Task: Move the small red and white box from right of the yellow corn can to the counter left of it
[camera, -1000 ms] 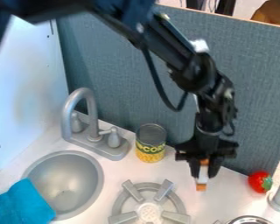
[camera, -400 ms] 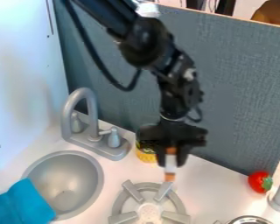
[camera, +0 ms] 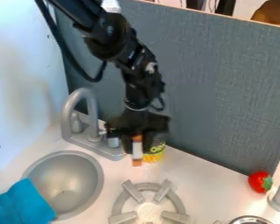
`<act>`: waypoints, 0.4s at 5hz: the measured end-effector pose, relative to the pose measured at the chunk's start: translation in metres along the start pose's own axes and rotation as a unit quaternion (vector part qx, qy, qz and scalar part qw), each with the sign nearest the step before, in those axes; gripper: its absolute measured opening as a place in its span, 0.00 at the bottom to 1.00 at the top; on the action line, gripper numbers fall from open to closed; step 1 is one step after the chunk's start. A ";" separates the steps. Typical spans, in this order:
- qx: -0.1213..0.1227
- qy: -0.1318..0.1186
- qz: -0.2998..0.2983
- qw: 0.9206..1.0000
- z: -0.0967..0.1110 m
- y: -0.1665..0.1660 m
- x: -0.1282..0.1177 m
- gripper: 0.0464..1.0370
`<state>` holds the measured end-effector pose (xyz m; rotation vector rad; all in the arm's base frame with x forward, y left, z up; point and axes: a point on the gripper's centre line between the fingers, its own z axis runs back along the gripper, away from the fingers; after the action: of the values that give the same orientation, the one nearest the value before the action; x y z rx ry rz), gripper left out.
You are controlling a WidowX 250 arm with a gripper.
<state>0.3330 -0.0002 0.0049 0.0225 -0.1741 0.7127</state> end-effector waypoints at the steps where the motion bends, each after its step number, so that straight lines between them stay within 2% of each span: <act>1: 0.009 0.005 0.015 1.000 -0.021 0.016 0.013 0.37; 2: 0.022 0.018 0.008 1.000 -0.038 0.022 0.017 0.37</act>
<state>0.3367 0.0304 -0.0309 0.0497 -0.1252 0.7315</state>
